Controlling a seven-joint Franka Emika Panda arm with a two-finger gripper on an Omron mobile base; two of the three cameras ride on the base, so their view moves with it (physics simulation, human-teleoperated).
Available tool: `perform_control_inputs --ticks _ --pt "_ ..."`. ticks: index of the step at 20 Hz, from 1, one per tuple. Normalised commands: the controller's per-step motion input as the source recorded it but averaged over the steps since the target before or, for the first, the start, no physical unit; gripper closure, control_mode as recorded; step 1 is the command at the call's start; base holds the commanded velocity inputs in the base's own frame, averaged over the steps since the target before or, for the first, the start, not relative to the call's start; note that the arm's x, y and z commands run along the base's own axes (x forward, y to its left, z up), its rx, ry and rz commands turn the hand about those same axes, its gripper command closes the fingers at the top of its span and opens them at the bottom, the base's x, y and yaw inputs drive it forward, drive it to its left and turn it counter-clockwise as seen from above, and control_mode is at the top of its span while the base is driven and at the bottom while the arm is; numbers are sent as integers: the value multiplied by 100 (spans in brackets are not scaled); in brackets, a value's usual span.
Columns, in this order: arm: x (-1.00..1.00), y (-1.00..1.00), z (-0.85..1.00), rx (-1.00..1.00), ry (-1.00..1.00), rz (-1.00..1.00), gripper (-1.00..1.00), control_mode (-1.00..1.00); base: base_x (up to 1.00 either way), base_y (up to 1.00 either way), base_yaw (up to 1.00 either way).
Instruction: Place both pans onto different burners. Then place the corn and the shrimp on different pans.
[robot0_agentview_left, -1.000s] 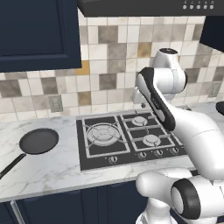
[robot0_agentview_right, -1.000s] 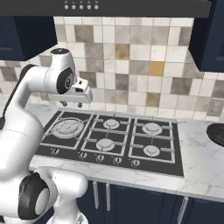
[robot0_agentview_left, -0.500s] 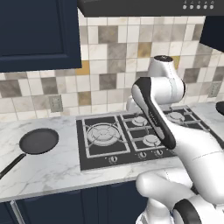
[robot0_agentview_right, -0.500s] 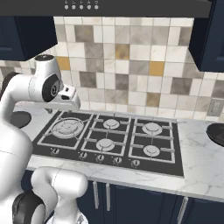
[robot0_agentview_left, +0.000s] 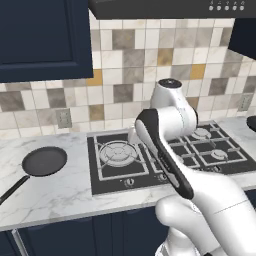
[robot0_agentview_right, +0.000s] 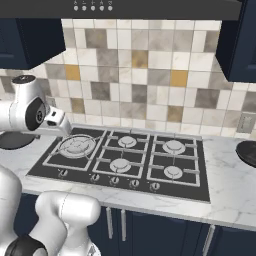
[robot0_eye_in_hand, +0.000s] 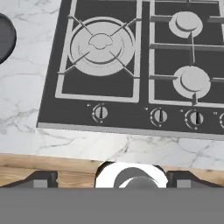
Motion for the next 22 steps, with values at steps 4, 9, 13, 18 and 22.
perform_control_inputs --ticks 4,9,13,18,22 --pt "-11 61 -26 0 0 -4 -100 -100 0 0 0" --pt "-1 65 -27 1 0 -8 -100 -100 0 0 0" --pt "0 64 -16 0 0 -12 -100 -100 0 0 0" --pt "0 56 -13 0 0 -9 -100 -100 0 0 0" --pt "0 51 -16 0 0 -7 -100 -100 0 0 0"
